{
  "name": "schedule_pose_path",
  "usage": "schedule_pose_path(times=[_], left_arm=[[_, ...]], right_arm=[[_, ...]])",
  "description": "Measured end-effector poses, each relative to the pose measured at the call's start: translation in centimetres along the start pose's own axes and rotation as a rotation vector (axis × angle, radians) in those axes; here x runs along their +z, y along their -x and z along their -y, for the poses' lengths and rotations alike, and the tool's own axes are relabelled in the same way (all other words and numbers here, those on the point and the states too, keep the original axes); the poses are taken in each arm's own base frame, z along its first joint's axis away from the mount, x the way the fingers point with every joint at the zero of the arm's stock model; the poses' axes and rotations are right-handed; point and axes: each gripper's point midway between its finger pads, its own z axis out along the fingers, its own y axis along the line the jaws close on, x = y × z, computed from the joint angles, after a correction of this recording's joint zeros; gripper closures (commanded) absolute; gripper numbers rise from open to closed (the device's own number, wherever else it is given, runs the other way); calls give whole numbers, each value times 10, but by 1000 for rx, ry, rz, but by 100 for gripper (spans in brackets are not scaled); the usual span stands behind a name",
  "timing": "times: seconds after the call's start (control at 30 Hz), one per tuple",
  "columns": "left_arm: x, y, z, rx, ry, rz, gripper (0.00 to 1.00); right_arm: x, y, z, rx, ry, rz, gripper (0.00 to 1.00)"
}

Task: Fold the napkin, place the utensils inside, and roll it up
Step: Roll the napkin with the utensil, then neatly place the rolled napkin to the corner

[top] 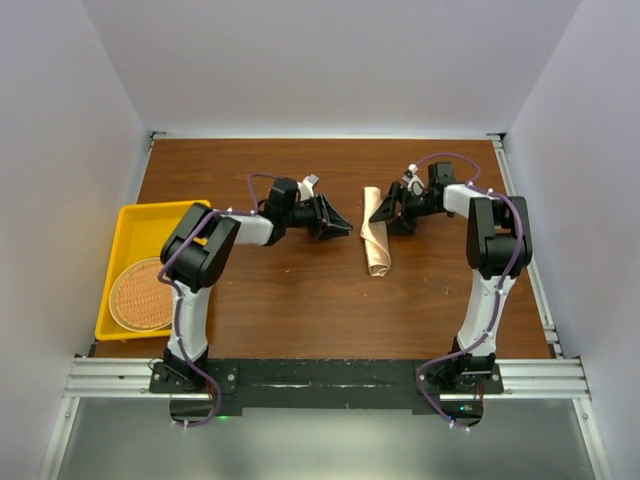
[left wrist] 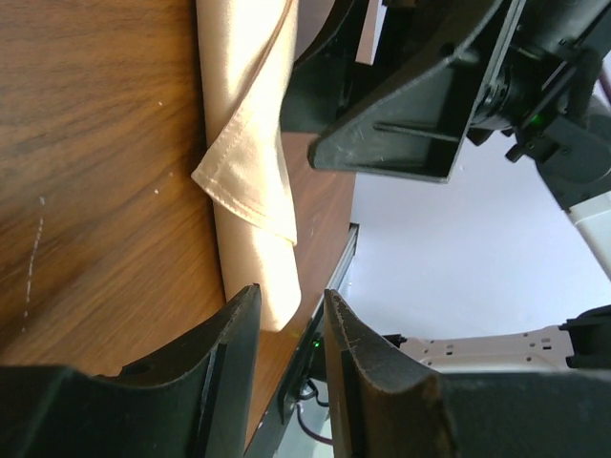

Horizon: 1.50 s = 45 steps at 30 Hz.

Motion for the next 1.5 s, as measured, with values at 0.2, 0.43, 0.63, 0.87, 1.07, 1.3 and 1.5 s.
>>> schedule_pose_path(times=[0.2, 0.43, 0.63, 0.87, 1.07, 1.3, 1.5], left_arm=[[-13, -3, 21, 70, -8, 6, 63], [-36, -14, 35, 140, 23, 21, 63], [-57, -25, 41, 187, 60, 43, 63], [-83, -49, 34, 192, 99, 58, 63], [-101, -64, 28, 184, 123, 80, 63], [-121, -76, 32, 206, 114, 129, 62], [-132, -86, 34, 207, 100, 144, 62]], right_arm=[[-13, 5, 7, -81, -191, 54, 11], [-5, -8, -4, -253, -466, 92, 6], [10, -15, -12, -347, -601, 95, 2], [10, -7, 7, -383, -793, 120, 18], [5, -8, 21, -394, -884, 113, 22], [-2, -3, 25, -423, -921, 128, 39], [-15, 3, 36, -405, -931, 133, 51]])
